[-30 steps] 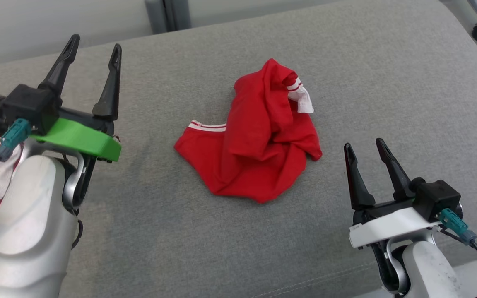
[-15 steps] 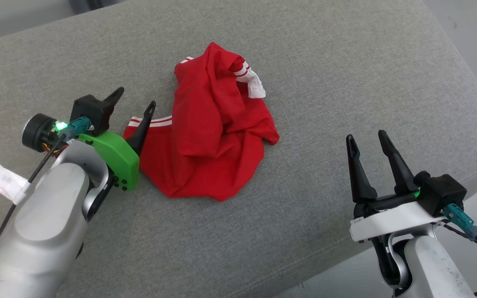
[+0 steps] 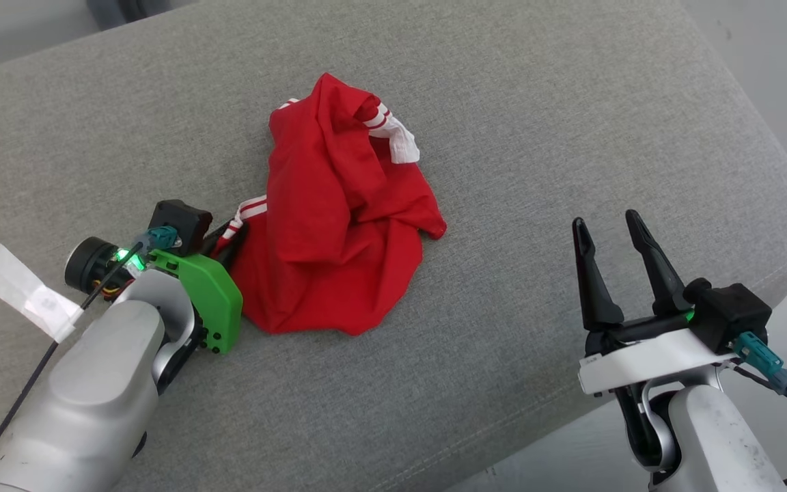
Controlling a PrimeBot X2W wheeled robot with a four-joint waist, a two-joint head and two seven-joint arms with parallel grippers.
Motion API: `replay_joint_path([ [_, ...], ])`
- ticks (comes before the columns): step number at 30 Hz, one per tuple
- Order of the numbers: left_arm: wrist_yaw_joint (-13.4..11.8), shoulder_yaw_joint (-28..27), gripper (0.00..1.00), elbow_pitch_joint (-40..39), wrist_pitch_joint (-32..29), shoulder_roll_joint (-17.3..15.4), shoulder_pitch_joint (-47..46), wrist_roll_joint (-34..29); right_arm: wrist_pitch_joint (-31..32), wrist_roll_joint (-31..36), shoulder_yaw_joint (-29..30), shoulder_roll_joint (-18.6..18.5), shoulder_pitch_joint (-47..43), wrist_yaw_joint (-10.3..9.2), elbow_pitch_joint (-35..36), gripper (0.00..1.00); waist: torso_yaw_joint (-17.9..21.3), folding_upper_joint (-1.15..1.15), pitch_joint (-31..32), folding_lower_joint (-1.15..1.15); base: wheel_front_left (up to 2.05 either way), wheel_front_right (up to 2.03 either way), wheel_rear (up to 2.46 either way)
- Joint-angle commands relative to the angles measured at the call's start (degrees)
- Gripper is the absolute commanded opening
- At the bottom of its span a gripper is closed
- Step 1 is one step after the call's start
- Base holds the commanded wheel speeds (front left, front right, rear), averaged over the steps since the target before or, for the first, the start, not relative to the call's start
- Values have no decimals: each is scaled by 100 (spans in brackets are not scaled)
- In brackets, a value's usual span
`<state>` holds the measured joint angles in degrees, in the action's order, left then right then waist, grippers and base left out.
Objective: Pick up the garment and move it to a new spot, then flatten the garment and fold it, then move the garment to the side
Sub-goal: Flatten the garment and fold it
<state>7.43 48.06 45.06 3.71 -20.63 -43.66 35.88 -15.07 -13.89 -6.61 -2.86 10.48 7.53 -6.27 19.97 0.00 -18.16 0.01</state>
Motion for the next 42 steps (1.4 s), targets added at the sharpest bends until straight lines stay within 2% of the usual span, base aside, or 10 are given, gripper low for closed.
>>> replay_joint_path([
  [1,6,16,0,60,79,-34,-91,81,-16,50,21,-4,-52,-8,-14,100,-59,0,78,-1,0,0,0],
  [9,-50,-446,0,93,957,-51,-305,463,-16,194,94,-6,-192,-8,-57,100,-488,0,479,-1,0,0,0],
  [17,-316,-1062,0,-558,1148,-304,159,493,-17,291,127,-7,-333,-8,-158,100,-1072,0,863,-1,0,0,0],
  [22,-569,-1513,0,-1365,1149,-435,997,435,-17,299,114,-5,-388,-8,-224,100,-1380,0,1027,-1,0,0,0],
  [26,-818,-1870,0,-2047,1151,-464,2131,460,-17,313,113,-8,-453,-8,-255,100,-1587,0,1116,-1,0,0,0],
  [34,-932,-1994,0,-2230,1146,-258,3325,492,-16,362,155,-7,-498,-8,-287,100,-1778,0,1159,-1,0,0,0],
  [35,-934,-2012,65,-2236,1146,-239,3327,453,-17,369,147,-6,-490,-8,-294,100,-1792,0,1160,-1,0,0,0],
  [36,-936,-2050,100,-2241,1146,-200,3336,437,-16,374,141,-7,-477,-8,-303,100,-1807,0,1164,-1,0,0,0],
  [42,-922,-2392,100,-2508,1145,-133,3079,137,-17,381,124,-8,-418,-8,-321,100,-1826,0,1160,-1,0,0,0],
])
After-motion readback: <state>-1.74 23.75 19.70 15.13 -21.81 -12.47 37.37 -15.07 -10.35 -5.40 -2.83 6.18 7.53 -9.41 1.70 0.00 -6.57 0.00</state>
